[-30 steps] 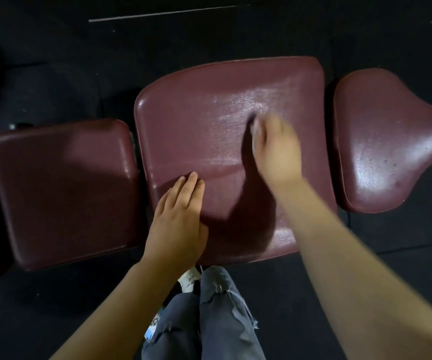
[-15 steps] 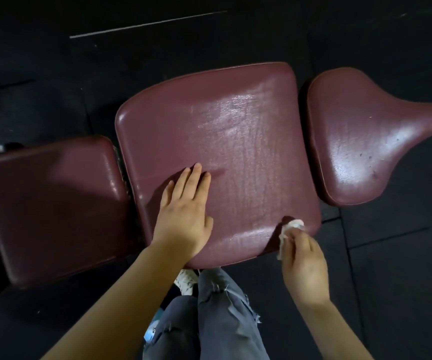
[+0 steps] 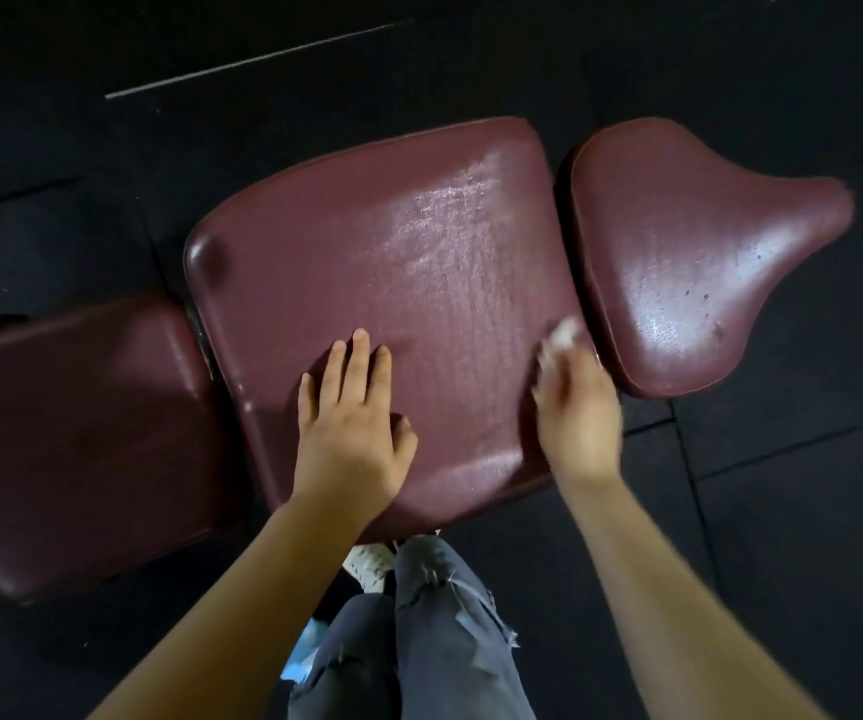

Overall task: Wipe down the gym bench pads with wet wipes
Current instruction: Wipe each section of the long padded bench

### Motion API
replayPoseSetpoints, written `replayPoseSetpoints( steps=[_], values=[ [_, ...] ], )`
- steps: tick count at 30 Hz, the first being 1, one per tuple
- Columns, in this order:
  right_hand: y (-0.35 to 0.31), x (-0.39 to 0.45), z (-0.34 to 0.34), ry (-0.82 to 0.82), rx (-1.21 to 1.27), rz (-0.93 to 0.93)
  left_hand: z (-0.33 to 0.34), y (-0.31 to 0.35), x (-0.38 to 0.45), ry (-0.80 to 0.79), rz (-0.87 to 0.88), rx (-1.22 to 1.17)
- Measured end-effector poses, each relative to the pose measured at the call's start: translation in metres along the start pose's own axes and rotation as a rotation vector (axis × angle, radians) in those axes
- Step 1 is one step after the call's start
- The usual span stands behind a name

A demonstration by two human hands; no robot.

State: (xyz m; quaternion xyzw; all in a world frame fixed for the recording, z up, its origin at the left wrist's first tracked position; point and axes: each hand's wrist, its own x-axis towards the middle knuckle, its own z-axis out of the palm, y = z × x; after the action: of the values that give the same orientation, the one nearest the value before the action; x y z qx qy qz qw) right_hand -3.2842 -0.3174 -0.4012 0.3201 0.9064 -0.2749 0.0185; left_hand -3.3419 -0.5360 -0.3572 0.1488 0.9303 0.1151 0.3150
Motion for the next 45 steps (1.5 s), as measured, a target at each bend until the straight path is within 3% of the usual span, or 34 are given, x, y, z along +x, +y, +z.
replayPoseSetpoints(
  steps=[2, 4, 9, 12, 14, 16, 21, 24, 32, 35, 39, 45],
  values=[
    [0.027, -0.057, -0.031, -0.007, -0.005, 0.145, -0.001, 0.0, 0.002, -0.014, -0.013, -0.016],
    [0.03, -0.062, -0.035, -0.016, 0.031, 0.186, -0.001, 0.0, 0.002, -0.009, -0.014, -0.01],
    [-0.048, 0.089, 0.028, 0.062, 0.105, -0.097, 0.003, -0.006, 0.002, 0.017, 0.015, 0.078],
    [-0.106, 0.178, 0.037, 0.103, 0.124, -0.13, 0.002, -0.008, 0.005, -0.001, 0.029, 0.15],
    [-0.114, 0.189, 0.033, 0.091, 0.089, -0.153, 0.0, -0.008, 0.006, -0.018, 0.027, 0.16],
    [-0.085, 0.156, 0.025, 0.034, 0.077, -0.112, -0.001, -0.007, 0.005, -0.023, 0.029, 0.143],
    [0.031, -0.018, -0.029, -0.006, -0.034, 0.206, -0.003, -0.005, 0.002, -0.024, 0.043, 0.101],
    [0.04, -0.033, -0.039, -0.016, 0.047, 0.317, -0.002, -0.007, 0.003, -0.032, 0.053, 0.112],
    [-0.08, 0.208, 0.023, 0.046, 0.117, 0.039, 0.004, -0.01, 0.007, -0.022, 0.049, 0.2],
    [-0.11, 0.245, 0.023, -0.036, 0.042, -0.105, 0.005, -0.009, 0.007, -0.016, 0.042, 0.19],
    [-0.092, 0.208, 0.015, -0.032, -0.083, -0.109, -0.001, -0.006, 0.007, -0.05, 0.042, 0.193],
    [-0.013, 0.078, -0.004, -0.102, -0.206, -0.033, -0.012, -0.001, 0.005, -0.108, 0.037, 0.17]
  ],
)
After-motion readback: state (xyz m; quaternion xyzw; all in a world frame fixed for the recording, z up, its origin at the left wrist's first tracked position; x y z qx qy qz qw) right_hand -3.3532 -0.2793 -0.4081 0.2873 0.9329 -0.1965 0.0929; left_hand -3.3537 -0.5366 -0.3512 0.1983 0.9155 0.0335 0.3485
